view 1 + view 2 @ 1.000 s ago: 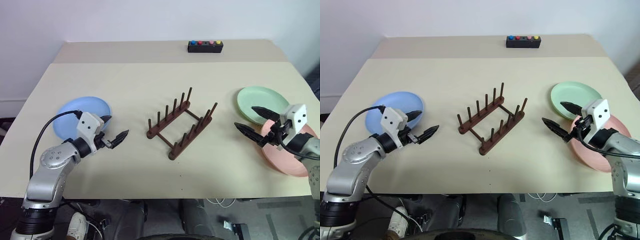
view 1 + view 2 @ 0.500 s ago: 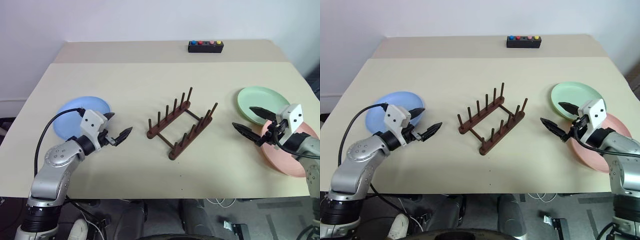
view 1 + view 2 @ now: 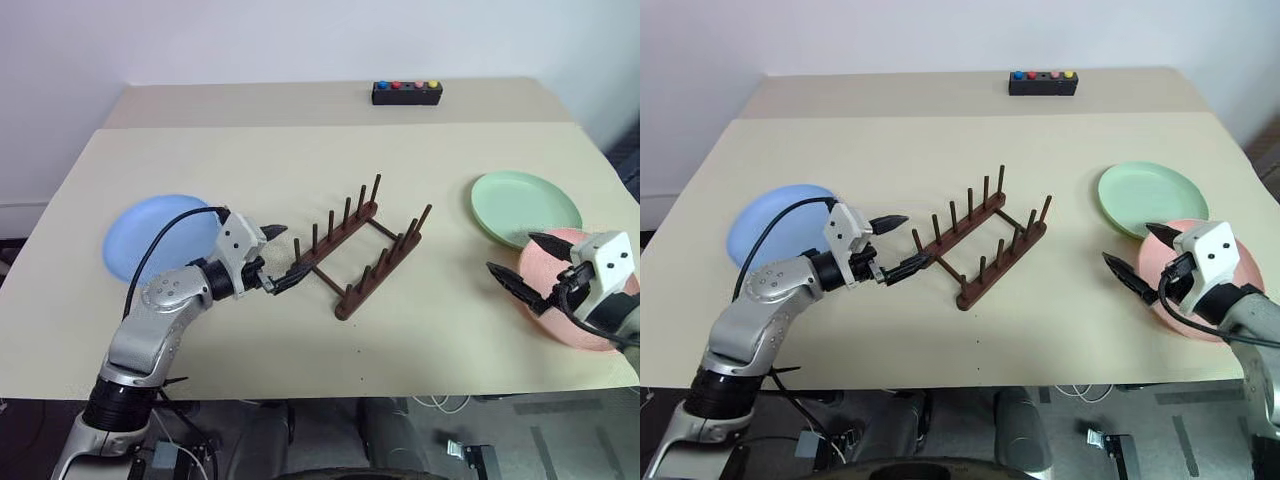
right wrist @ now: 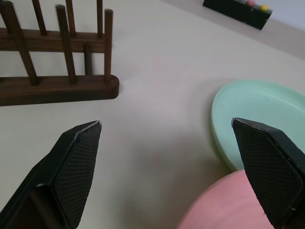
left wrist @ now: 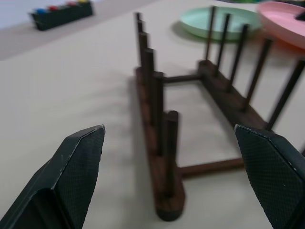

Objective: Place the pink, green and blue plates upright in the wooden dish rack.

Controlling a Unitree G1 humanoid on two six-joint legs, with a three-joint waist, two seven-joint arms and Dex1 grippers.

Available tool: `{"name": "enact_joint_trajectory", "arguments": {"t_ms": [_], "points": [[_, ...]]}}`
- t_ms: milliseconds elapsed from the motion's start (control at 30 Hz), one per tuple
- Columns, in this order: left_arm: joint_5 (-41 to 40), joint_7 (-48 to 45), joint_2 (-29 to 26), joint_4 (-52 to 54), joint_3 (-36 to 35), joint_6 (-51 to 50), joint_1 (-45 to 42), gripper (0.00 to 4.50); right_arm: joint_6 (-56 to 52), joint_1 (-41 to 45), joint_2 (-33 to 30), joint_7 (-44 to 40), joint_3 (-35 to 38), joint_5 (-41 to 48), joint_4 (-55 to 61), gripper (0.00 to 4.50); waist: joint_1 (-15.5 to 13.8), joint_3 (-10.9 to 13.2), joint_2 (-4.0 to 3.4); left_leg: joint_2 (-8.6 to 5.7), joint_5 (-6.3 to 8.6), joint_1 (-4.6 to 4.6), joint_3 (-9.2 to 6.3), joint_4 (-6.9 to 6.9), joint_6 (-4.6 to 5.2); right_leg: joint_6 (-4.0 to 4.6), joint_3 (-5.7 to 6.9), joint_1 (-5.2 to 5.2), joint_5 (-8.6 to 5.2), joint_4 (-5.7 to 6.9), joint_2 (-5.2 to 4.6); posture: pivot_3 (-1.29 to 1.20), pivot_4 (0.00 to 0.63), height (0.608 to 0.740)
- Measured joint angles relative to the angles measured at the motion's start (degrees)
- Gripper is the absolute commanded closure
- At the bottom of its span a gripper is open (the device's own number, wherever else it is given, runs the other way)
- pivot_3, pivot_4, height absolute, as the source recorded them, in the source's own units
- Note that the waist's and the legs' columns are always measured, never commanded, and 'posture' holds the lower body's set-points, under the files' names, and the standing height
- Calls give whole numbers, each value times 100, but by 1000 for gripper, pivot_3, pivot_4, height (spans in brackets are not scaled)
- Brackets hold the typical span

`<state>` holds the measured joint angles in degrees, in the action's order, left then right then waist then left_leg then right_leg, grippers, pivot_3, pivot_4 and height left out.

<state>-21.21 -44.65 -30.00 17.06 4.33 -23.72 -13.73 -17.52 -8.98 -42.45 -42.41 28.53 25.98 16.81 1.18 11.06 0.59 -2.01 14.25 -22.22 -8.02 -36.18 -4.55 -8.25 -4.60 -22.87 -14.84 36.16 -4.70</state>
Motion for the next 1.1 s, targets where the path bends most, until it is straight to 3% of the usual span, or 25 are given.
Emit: {"name": "enact_joint_trajectory", "arguments": {"t_ms": [267,400,533,800,1100], "points": [[-66,-542,-543,116,206,-231,384,0,-165,-215,137,167,12,64,564,36,-17,0,0,1,0,0,0,-3,0,7,0,3,-4,-2,0,0,150,740],[137,-634,-709,399,677,-281,626,0,-211,-71,147,154,-146,89,550,36,-25,0,0,1,0,-1,0,-2,1,16,0,3,-9,-2,-1,0,150,740],[257,-588,-540,438,1046,-461,561,0,-380,-139,120,-55,-368,250,674,36,-57,1,1,0,0,-1,-2,-5,1,18,1,7,-11,-3,-1,0,150,740],[720,-409,115,-65,1667,-460,20,0,-1118,-1234,-188,-757,-545,838,1597,36,-49,-1,0,0,1,1,-3,-5,1,1,2,9,-4,-2,0,0,150,740],[1245,16,812,-698,1965,-147,-319,0,-1196,-1317,-131,-570,-579,837,1866,36,-126,-6,4,-2,1,13,-4,-21,2,15,2,34,-14,-11,-1,0,150,740]]}}
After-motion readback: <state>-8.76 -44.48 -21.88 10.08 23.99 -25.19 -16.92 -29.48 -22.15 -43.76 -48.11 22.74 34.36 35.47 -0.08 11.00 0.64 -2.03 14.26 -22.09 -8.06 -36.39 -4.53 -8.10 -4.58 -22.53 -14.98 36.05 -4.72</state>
